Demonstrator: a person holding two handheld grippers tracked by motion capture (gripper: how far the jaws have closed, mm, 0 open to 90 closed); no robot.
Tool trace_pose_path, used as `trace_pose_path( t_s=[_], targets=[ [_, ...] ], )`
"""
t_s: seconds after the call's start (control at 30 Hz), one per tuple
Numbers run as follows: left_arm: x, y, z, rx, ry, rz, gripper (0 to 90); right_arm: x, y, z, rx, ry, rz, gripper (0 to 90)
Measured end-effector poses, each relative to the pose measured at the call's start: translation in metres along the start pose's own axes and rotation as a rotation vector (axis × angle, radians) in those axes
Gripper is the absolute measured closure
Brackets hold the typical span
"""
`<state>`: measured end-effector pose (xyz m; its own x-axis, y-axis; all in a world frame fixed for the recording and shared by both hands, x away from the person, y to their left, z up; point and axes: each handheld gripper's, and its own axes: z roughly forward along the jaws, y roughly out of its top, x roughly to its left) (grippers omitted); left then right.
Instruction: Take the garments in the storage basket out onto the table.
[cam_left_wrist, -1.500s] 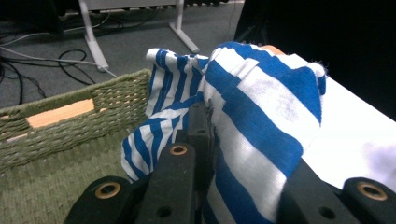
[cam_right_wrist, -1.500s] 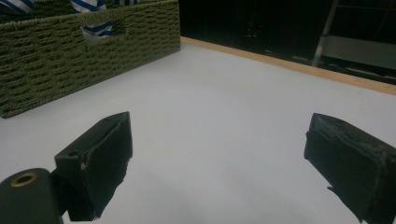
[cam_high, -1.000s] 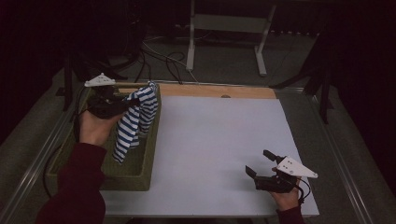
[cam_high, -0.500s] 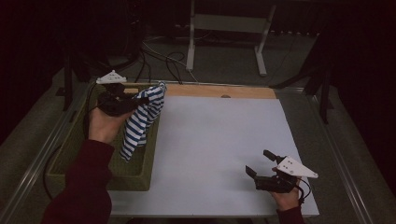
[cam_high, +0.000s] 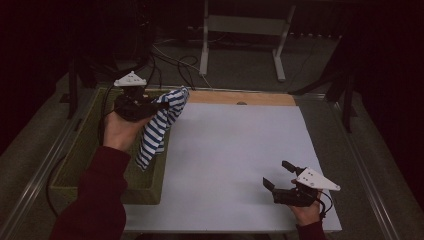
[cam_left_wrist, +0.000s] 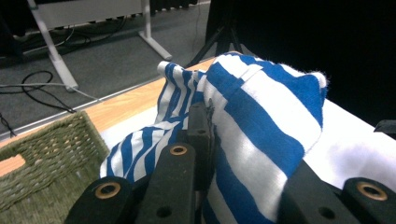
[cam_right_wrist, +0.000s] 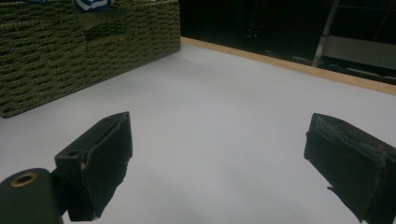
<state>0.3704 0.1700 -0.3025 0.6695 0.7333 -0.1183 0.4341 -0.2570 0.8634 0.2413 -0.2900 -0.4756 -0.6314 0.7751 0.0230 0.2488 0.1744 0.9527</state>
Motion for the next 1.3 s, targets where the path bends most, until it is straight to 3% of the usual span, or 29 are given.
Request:
trace_pose_path(
  t_s=[0.3, 0.53, 1.3],
  targets=[
    [-0.008, 0.007, 0.006, -0.006, -0.017, 0.013, 81.2, 0.000, 0.000, 0.000, 0.000, 0.001, -0.001, 7.6],
    [-0.016, 0.014, 0.011, -0.034, -0.056, 0.008, 81.2, 0.000, 0.000, 0.000, -0.001, 0.003, -0.001, 7.6],
    [-0.045, 0.028, 0.044, -0.015, -0.129, 0.052, 81.2, -0.001, 0.000, 0.000, 0.000, 0.004, -0.001, 7.6]
  ],
)
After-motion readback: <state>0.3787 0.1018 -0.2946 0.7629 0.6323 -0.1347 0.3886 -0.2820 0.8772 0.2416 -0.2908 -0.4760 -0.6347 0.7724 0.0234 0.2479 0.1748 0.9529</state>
